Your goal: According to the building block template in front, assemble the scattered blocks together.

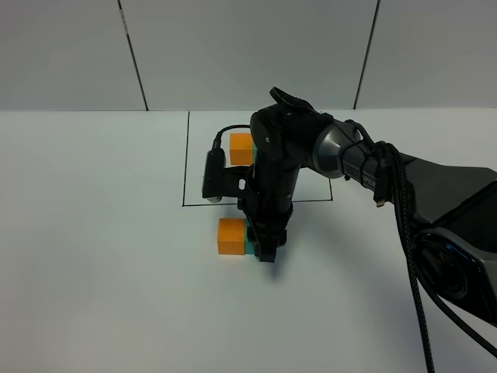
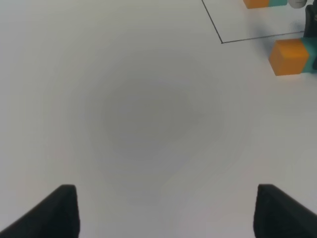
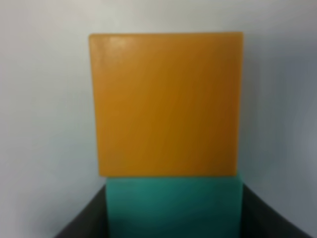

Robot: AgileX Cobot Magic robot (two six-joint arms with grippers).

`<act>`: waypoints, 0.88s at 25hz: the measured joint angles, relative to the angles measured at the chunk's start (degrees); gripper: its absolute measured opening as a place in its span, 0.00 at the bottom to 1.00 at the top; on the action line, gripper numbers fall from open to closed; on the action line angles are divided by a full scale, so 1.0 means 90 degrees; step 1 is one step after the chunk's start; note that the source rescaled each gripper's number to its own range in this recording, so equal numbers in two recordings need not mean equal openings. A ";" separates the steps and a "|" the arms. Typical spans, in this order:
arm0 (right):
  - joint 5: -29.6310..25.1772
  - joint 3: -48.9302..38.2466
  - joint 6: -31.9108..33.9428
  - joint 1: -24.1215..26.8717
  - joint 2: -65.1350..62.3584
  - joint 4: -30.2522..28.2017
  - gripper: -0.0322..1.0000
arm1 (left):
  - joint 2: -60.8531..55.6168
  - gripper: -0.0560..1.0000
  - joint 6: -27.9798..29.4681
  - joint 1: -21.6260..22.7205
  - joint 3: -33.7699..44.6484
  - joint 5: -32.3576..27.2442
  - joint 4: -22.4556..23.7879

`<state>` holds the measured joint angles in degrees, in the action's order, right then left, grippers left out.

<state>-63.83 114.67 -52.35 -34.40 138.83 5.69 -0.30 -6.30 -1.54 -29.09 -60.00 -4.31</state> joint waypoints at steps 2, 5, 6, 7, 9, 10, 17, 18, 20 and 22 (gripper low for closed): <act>-0.0197 0.0000 0.0198 0.0000 -0.0123 0.0008 0.59 | 0.0000 0.65 0.0000 0.0000 0.0000 0.0000 0.0000; -0.0473 0.0000 0.0692 0.0037 -0.0540 0.0093 0.91 | 0.0000 0.65 0.0000 0.0000 0.0000 0.0000 0.0000; -0.0525 0.0000 0.0943 0.0084 -0.0722 0.0167 0.95 | 0.0000 0.65 0.0000 0.0000 0.0000 0.0000 0.0000; -0.0541 0.0000 0.1249 0.0177 -0.0896 0.0268 0.97 | 0.0000 0.65 0.0000 0.0000 0.0000 0.0000 0.0000; -0.0535 0.0000 0.1853 0.0444 -0.1175 0.0446 0.99 | 0.0000 0.65 0.0000 0.0000 0.0000 0.0000 0.0000; -0.0494 0.0000 0.2174 0.0642 -0.1309 0.0503 1.00 | 0.0000 0.65 0.0000 0.0000 0.0000 0.0000 0.0000; -0.0133 -0.0253 0.3672 0.2299 -0.2069 0.0515 1.00 | 0.0000 0.65 0.0000 0.0000 0.0000 0.0000 0.0000; -0.0062 -0.0385 0.3769 0.2550 -0.2207 0.0515 1.00 | 0.0000 0.65 0.0000 0.0000 0.0000 0.0000 0.0000; 0.0186 -0.0809 0.3873 0.2998 -0.2484 0.0522 1.00 | 0.0000 0.65 0.0000 0.0000 0.0000 0.0000 0.0000; 0.0498 -0.1311 0.3925 0.3404 -0.2844 0.0560 1.00 | 0.0000 0.65 0.0000 0.0000 0.0000 0.0000 0.0000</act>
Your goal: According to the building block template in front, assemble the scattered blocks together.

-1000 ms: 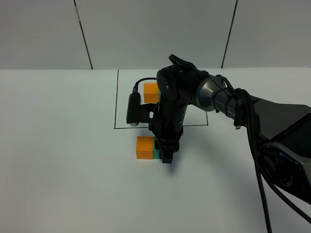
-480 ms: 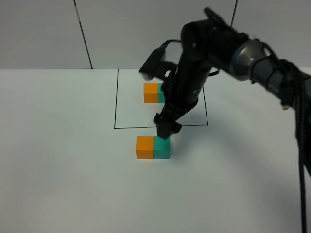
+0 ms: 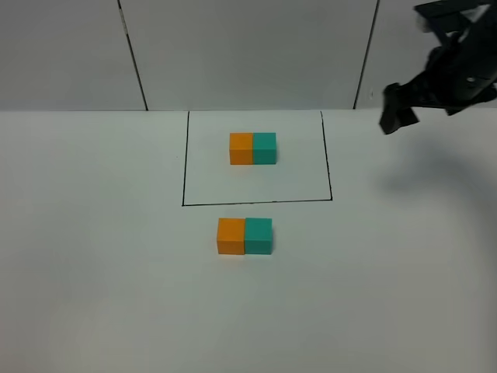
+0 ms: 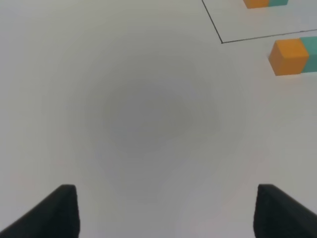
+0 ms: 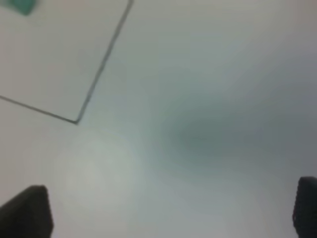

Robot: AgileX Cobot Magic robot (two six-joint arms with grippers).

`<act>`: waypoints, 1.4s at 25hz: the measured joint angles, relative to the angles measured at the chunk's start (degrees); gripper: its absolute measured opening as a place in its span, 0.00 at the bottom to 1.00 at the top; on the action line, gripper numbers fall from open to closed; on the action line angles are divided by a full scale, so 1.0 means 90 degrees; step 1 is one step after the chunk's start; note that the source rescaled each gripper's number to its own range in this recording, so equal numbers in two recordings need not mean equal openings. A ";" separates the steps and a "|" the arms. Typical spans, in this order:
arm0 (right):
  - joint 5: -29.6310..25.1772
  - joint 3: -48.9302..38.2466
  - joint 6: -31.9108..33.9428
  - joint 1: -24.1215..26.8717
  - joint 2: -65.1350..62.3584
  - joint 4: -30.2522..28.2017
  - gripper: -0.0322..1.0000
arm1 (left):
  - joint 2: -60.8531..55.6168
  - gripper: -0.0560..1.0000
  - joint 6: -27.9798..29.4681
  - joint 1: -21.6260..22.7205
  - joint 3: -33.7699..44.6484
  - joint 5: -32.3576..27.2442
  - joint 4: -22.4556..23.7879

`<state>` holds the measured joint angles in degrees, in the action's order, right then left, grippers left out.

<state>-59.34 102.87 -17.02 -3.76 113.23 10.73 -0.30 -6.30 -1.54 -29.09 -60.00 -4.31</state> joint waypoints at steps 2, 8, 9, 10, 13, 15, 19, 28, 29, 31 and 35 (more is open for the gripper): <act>0.0347 -0.0621 0.0019 0.0366 -0.0399 0.0019 1.00 | 0.0000 0.65 0.0000 0.0000 0.0000 0.0000 0.0000; 0.1091 -0.2312 0.0019 0.1042 -0.2022 -0.0101 1.00 | 0.0000 0.65 0.0000 0.0000 0.0000 0.0000 0.0000; 0.1141 -0.2564 0.0019 0.1102 -0.2344 -0.0164 1.00 | 0.0000 0.65 0.0000 0.0000 0.0000 0.0000 0.0000; 0.1146 -0.2805 0.0034 0.1135 -0.2665 -0.0214 1.00 | 0.0000 0.65 0.0000 0.0000 0.0000 0.0000 0.0000; 0.1178 -0.3467 0.0051 0.1153 -0.3564 -0.0243 1.00 | 0.0000 0.65 0.0000 0.0000 0.0000 0.0000 0.0000; 0.1181 -0.3890 0.0117 0.1153 -0.4120 -0.0236 1.00 | 0.0000 0.65 0.0000 0.0000 0.0000 0.0000 0.0000; 0.1188 -0.4824 0.0272 0.1153 -0.5261 -0.0241 1.00 | 0.0000 0.65 0.0000 0.0000 0.0000 0.0000 0.0000; 0.0769 -0.6488 0.0583 0.1153 -0.7887 -0.0303 1.00 | 0.0000 0.65 0.0000 0.0000 0.0000 0.0000 0.0000; 0.0652 -0.6588 0.0599 0.1153 -0.8142 -0.0346 1.00 | 0.0000 0.65 0.0000 0.0000 0.0000 0.0000 0.0000; 0.0430 -0.6794 0.0644 0.1153 -0.8751 -0.0393 1.00 | 0.0000 0.65 0.0000 0.0000 0.0000 0.0000 0.0000; 0.0110 -0.7190 0.0773 0.1153 -0.9783 -0.0407 1.00 | 0.0000 0.65 0.0000 0.0000 0.0000 0.0000 0.0000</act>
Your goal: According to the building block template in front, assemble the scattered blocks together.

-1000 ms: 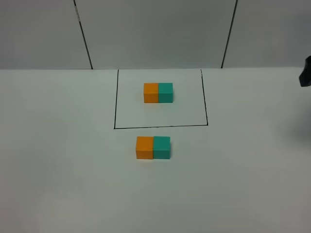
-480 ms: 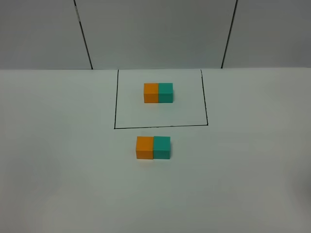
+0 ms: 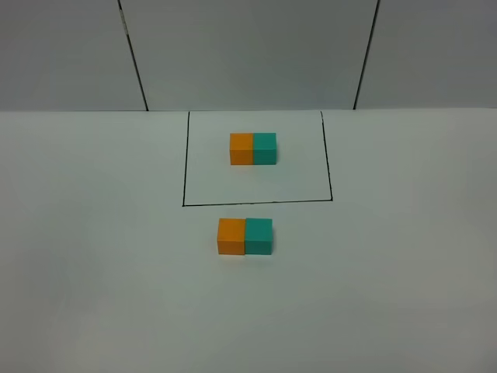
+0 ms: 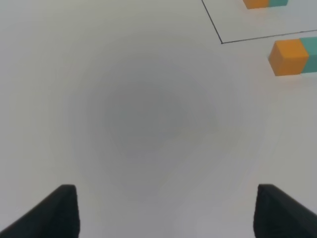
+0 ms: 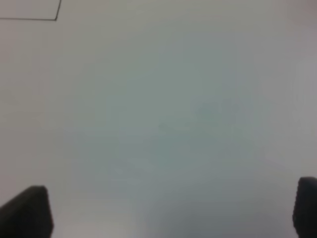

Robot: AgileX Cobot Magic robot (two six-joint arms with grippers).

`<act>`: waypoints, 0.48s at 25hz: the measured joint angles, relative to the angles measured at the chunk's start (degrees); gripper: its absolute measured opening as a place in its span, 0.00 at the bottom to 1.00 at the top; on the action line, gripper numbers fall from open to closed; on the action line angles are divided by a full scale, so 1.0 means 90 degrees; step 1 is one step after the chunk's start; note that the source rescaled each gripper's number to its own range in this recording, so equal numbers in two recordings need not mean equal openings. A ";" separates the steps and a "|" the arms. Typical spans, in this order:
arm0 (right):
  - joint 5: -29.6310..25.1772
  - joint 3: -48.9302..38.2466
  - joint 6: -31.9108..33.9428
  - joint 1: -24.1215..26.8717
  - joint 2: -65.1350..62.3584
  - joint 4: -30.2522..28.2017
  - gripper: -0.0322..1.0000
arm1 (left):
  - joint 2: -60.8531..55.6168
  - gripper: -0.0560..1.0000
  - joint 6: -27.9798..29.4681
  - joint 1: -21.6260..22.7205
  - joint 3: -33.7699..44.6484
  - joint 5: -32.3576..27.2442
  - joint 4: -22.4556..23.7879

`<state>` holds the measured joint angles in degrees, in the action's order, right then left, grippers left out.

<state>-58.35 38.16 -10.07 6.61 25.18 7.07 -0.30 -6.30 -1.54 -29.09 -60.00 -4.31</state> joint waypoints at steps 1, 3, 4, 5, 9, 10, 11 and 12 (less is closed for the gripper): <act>-0.0040 -0.0092 0.0014 0.0000 -0.0201 0.0000 1.00 | 0.0000 0.65 0.0000 0.0000 0.0000 0.0000 0.0000; -0.0127 -0.0315 0.0032 0.0000 -0.0638 0.0000 1.00 | 0.0000 0.65 0.0000 0.0000 0.0000 0.0000 0.0000; -0.0172 -0.0397 0.0033 0.0000 -0.0836 0.0000 1.00 | 0.0000 0.65 0.0000 0.0000 0.0000 0.0000 0.0000; -0.0201 -0.0484 0.0039 0.0000 -0.0987 0.0000 1.00 | 0.0000 0.65 0.0000 0.0000 0.0000 0.0000 0.0000; -0.0256 -0.0800 0.0046 0.0000 -0.1542 -0.0019 1.00 | 0.0000 0.65 0.0000 0.0000 0.0000 0.0000 0.0000; -0.0278 -0.0862 0.0046 -0.0020 -0.1643 -0.0035 1.00 | 0.0000 0.65 0.0000 0.0000 0.0000 0.0000 0.0000; -0.0285 -0.0898 0.0046 -0.0088 -0.1725 -0.0065 1.00 | 0.0000 0.65 0.0000 0.0000 0.0000 0.0000 0.0000; -0.0285 -0.0931 0.0046 -0.0186 -0.1777 -0.0102 1.00 | 0.0000 0.65 0.0000 0.0000 0.0000 0.0000 0.0000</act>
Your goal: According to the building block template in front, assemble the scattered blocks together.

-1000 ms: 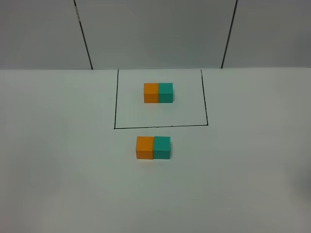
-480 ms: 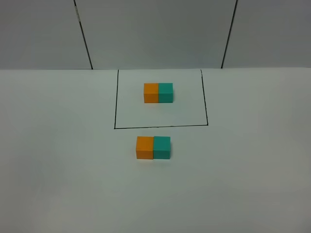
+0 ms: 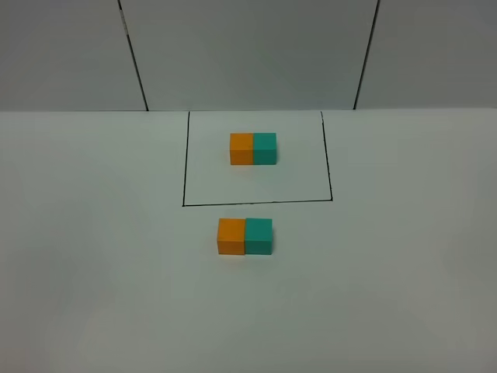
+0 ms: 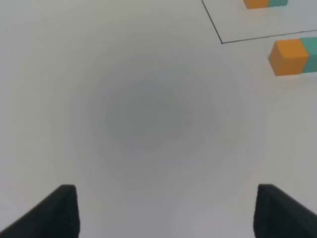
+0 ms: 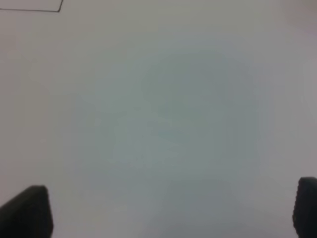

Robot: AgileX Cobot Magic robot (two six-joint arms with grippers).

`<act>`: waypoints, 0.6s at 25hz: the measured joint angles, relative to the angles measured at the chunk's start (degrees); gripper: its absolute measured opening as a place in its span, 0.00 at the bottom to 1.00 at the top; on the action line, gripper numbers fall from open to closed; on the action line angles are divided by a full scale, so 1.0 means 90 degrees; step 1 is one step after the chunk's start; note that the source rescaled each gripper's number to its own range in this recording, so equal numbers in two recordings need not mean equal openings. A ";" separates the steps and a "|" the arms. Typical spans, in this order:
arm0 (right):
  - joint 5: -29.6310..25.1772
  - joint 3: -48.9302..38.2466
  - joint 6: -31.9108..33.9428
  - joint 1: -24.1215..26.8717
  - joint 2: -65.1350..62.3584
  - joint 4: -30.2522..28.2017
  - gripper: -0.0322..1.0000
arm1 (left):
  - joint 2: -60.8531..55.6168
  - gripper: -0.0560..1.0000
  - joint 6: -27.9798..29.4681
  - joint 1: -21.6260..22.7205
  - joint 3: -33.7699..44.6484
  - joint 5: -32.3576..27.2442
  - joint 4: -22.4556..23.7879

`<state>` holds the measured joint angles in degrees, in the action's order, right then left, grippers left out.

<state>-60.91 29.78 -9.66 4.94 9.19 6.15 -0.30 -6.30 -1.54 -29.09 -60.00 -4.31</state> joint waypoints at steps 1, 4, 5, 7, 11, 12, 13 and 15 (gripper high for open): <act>-0.0004 -0.0021 0.0000 -0.0118 -0.0049 -0.0029 1.00 | 0.0000 0.65 0.0000 0.0000 0.0000 0.0000 0.0000; -0.0028 -0.0041 0.0000 -0.0288 -0.0161 -0.0123 1.00 | 0.0000 0.65 0.0000 0.0000 0.0000 0.0000 0.0000; -0.0045 -0.0041 0.0006 -0.0309 -0.0208 -0.0152 1.00 | 0.0000 0.65 0.0000 0.0000 0.0000 0.0000 0.0000; -0.0045 -0.0064 0.0055 -0.0314 -0.0335 -0.0191 1.00 | 0.0000 0.65 0.0000 0.0000 0.0000 0.0000 0.0000; -0.0053 -0.0133 0.0264 -0.0314 -0.0685 -0.0232 1.00 | 0.0000 0.65 0.0000 0.0000 0.0000 0.0000 0.0000; -0.0053 -0.0133 0.0297 -0.0314 -0.0780 -0.0235 1.00 | 0.0000 0.65 0.0000 0.0000 0.0000 0.0000 0.0000; -0.0053 -0.0133 0.0336 -0.0314 -0.0870 -0.0243 1.00 | 0.0000 0.65 0.0000 0.0000 0.0000 0.0000 0.0000; -0.0053 -0.0133 0.0387 -0.0314 -0.0953 -0.0268 1.00 | 0.0000 0.65 0.0000 0.0000 0.0000 0.0000 0.0000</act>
<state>-61.39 28.58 -6.18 2.11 0.61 3.74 -0.30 -6.30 -1.54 -29.09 -60.00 -4.31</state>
